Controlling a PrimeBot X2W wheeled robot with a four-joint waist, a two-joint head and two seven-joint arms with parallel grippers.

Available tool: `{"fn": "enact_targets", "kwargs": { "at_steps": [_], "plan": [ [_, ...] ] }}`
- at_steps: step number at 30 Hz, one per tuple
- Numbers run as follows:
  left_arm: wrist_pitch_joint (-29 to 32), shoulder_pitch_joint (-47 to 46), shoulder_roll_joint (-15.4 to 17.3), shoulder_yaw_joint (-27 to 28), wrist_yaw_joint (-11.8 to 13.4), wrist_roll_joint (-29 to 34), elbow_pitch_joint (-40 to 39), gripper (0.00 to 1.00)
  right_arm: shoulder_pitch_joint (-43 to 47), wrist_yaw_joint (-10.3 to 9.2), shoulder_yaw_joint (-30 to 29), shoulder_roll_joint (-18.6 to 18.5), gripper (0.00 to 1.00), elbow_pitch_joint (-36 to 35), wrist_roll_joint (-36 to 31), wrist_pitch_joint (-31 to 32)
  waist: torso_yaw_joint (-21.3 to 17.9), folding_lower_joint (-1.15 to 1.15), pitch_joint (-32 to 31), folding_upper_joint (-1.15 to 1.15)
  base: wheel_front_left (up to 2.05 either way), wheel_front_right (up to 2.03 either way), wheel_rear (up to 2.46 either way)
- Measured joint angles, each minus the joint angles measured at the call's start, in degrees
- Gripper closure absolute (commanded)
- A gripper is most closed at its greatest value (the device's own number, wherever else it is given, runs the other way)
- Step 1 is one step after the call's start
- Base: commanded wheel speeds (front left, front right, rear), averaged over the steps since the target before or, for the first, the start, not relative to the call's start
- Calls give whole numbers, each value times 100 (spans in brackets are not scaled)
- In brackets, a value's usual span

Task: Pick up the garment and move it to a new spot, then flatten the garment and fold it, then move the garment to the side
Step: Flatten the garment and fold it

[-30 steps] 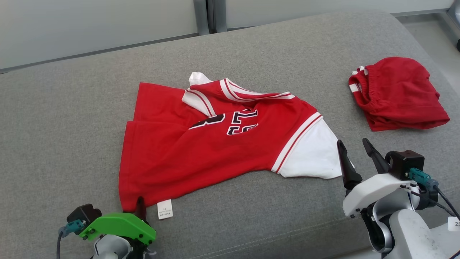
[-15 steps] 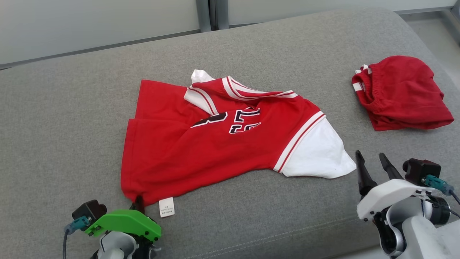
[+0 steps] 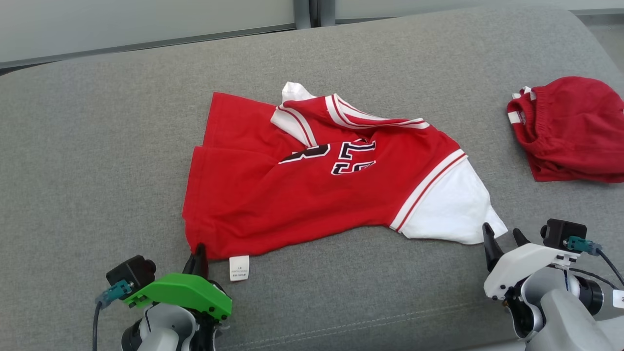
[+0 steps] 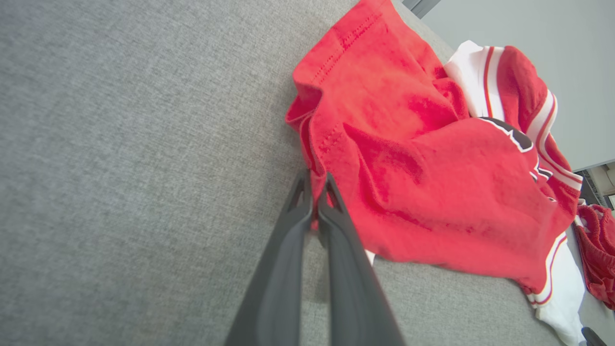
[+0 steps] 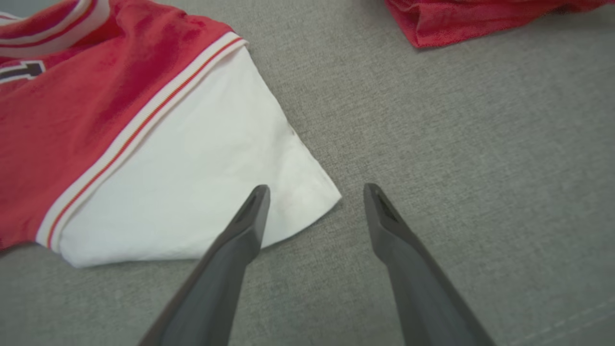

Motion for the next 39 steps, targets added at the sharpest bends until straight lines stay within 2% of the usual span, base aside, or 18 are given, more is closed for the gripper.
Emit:
{"fn": "enact_targets", "kwargs": {
  "at_steps": [8,11,12,13,14,20,25,39],
  "plan": [
    [101,109,109,-144,182,143,-565,100,-437,-1,212,-19,0,783,291,-207,152,0,72,0,0,0,0],
    [146,123,134,-169,216,166,-715,100,-570,-1,293,-60,38,990,397,-296,171,0,86,0,0,0,0],
    [151,137,145,-177,240,167,-749,100,-611,-1,328,-76,64,1050,436,-296,174,0,90,0,0,0,0],
    [154,161,157,-178,249,169,-784,100,-653,-1,365,-87,71,1112,461,-299,174,0,92,0,0,0,0],
    [157,187,169,-181,254,187,-814,100,-694,-1,405,-92,100,1172,497,-305,175,0,92,0,0,0,0],
    [200,224,212,-208,299,207,-965,100,-831,0,644,-158,100,1421,730,-354,164,0,62,0,0,0,0],
    [234,225,237,-182,299,196,-1126,100,-909,-1,788,-160,100,1340,1217,-366,132,0,8,0,0,0,0],
    [587,125,256,67,298,-271,-1892,100,-951,-1,1229,-495,100,-544,2994,282,20,0,-311,0,0,0,0]
  ]
}}
